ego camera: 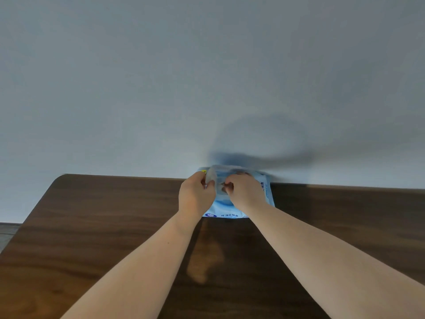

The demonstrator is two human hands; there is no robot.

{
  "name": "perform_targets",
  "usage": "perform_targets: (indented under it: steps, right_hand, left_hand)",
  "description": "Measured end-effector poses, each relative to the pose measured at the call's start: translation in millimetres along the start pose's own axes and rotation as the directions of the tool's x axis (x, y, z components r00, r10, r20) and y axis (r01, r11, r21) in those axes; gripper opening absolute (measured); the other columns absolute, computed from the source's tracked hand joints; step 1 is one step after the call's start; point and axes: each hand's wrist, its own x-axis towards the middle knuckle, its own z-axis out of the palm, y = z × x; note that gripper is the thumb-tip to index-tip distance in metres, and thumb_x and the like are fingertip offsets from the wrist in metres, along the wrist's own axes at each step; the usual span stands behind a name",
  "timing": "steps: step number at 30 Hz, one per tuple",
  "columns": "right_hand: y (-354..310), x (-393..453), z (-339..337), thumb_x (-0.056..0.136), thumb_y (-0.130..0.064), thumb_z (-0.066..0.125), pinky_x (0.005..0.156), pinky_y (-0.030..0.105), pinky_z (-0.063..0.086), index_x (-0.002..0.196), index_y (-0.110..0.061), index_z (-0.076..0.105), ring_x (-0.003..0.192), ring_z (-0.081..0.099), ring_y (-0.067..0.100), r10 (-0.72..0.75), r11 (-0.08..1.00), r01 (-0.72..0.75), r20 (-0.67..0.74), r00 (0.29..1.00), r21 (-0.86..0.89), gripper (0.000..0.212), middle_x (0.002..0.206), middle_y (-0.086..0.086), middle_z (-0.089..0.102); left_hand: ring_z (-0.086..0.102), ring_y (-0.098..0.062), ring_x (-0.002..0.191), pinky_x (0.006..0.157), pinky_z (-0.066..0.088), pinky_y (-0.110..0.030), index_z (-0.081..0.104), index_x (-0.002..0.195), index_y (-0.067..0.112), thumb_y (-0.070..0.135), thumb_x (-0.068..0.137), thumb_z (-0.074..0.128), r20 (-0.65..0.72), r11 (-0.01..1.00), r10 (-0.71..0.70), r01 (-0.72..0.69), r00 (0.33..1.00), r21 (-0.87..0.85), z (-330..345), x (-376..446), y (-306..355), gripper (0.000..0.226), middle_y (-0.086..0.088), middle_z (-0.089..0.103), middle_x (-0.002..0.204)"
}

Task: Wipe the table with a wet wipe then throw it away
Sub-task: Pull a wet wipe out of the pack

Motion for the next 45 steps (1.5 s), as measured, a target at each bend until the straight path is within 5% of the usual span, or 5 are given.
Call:
perform_targets:
  steps: [15, 21, 26, 31, 45]
  right_hand:
    - [7, -13, -56, 0.092, -0.011, 0.054, 0.075, 0.039, 0.049, 0.086, -0.008, 0.054, 0.079, 0.055, 0.024, 0.197, 0.785, -0.134, -0.04, 0.98, 0.604, 0.007, 0.084, 0.003, 0.059]
    - [3, -26, -88, 0.09, -0.011, 0.059, 0.061, 0.028, 0.06, 0.089, -0.006, 0.056, 0.074, 0.059, 0.017, 0.248, 0.69, -0.182, 0.008, 0.969, 0.701, 0.006, 0.082, 0.005, 0.056]
    - [-13, -30, -90, 0.086, -0.006, 0.065, 0.073, 0.033, 0.061, 0.084, -0.003, 0.06, 0.087, 0.066, 0.027, 0.206, 0.55, -0.166, 0.059, 0.977, 0.818, 0.006, 0.087, 0.016, 0.062]
    - [-26, -33, -89, 0.087, -0.028, 0.064, 0.089, 0.043, 0.055, 0.071, -0.009, 0.069, 0.088, 0.068, 0.031, 0.156, 0.565, -0.188, 0.119, 0.981, 0.803, 0.026, 0.078, 0.007, 0.073]
    - [-76, -21, -56, 0.086, -0.011, 0.064, 0.065, 0.026, 0.045, 0.085, -0.011, 0.069, 0.075, 0.055, 0.016, 0.135, 0.725, -0.153, 0.079, 0.988, 0.672, 0.005, 0.08, 0.001, 0.064]
  left_hand:
    - [0.05, -0.031, 0.081, 0.066, 0.032, -0.028, 0.053, 0.093, 0.003, 0.013, 0.09, 0.047, 0.213, 0.993, -0.069, 0.046, 0.975, 0.11, 1, 2, 8, 0.012, -0.011, 0.056, 0.079]
    - [0.06, -0.016, 0.09, 0.08, 0.042, -0.025, 0.061, 0.102, 0.012, 0.021, 0.085, 0.064, 0.11, 0.967, -0.111, 0.133, 0.988, -0.217, -11, -8, 30, 0.019, 0.002, 0.064, 0.093]
    - [0.065, -0.026, 0.096, 0.082, 0.055, -0.033, 0.059, 0.102, 0.007, 0.025, 0.092, 0.058, 0.454, 0.565, -0.351, 0.572, 0.819, -0.595, -34, -11, 53, 0.021, -0.01, 0.064, 0.103]
    - [0.07, -0.028, 0.09, 0.08, 0.057, -0.033, 0.055, 0.102, 0.002, 0.015, 0.09, 0.062, 0.441, 0.411, -0.353, 0.56, 0.826, -0.72, -50, -15, 44, 0.019, -0.018, 0.067, 0.107]
    - [0.067, -0.027, 0.092, 0.084, 0.056, -0.044, 0.068, 0.089, 0.006, 0.017, 0.088, 0.063, 0.194, 0.662, -0.449, 0.471, 0.872, -0.583, -110, -40, -14, 0.012, -0.015, 0.07, 0.094]
